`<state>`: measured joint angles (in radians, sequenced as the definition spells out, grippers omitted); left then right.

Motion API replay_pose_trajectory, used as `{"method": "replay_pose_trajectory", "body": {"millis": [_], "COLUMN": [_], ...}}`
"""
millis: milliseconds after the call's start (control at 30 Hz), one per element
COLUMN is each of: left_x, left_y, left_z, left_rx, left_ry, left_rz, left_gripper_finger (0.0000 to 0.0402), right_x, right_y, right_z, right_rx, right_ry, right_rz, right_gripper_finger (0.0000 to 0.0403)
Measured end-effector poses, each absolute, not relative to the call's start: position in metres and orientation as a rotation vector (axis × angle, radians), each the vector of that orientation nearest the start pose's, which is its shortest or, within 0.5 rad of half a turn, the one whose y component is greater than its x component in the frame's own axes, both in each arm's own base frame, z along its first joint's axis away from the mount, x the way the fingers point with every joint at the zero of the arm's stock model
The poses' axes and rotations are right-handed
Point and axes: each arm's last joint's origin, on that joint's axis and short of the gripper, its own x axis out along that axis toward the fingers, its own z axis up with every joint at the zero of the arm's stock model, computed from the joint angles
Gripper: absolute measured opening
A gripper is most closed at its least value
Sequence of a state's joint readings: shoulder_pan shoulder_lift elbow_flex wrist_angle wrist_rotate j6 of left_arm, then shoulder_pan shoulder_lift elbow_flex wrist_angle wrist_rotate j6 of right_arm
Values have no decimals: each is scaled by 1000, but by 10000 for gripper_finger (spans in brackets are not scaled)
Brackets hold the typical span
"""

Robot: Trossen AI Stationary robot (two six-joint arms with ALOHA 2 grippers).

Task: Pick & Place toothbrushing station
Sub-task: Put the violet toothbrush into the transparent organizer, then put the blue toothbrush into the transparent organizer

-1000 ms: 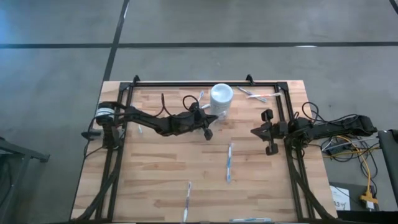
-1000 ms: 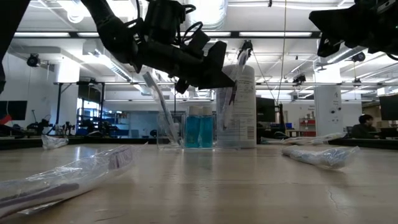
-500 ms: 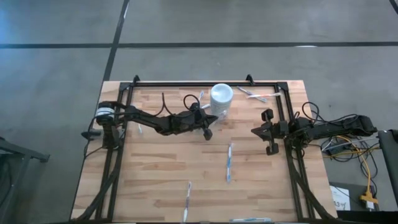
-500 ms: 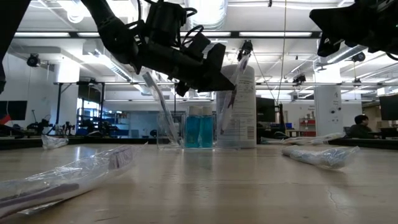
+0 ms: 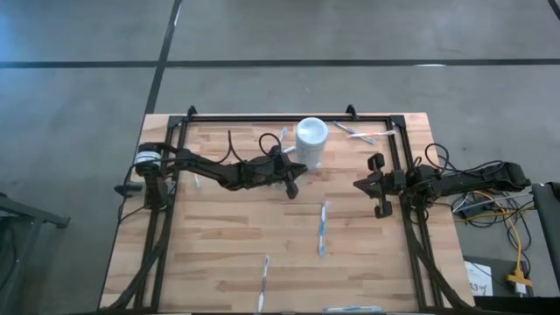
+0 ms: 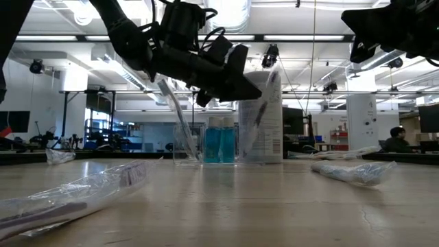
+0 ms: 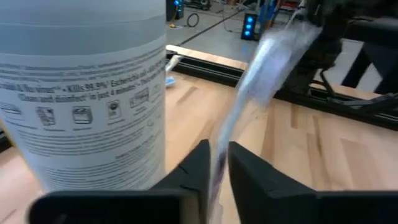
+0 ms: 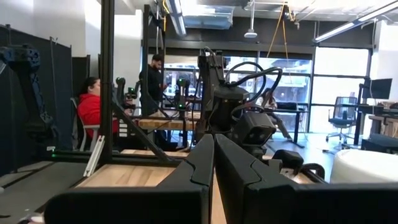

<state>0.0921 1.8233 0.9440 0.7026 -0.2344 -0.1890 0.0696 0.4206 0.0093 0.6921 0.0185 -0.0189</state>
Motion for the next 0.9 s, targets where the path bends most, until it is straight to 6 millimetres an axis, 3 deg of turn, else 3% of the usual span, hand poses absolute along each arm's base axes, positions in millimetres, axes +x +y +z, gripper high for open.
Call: {"method": "replay_pose_trajectory", "body": {"millis": [233,467,700,900], "left_x": [379,360,310,248], "left_y": [42,34,24,16], "left_z": [196,249,317,351], "left_rx": [-199,-75,1,9], "left_ry": [140,52,-10,90], "left_rz": [329,168,117,76], "left_gripper_finger": [144,165,163,127], "right_x": [120,120,120,120], "right_y": [8,8,7,7], "right_z": [195,195,195,195], "right_rx": [14,7,3,11], "right_ry": [-281,-280,-281,-280], "right_rz": [51,41,38,39], "right_gripper_finger": [8,8,8,8]}}
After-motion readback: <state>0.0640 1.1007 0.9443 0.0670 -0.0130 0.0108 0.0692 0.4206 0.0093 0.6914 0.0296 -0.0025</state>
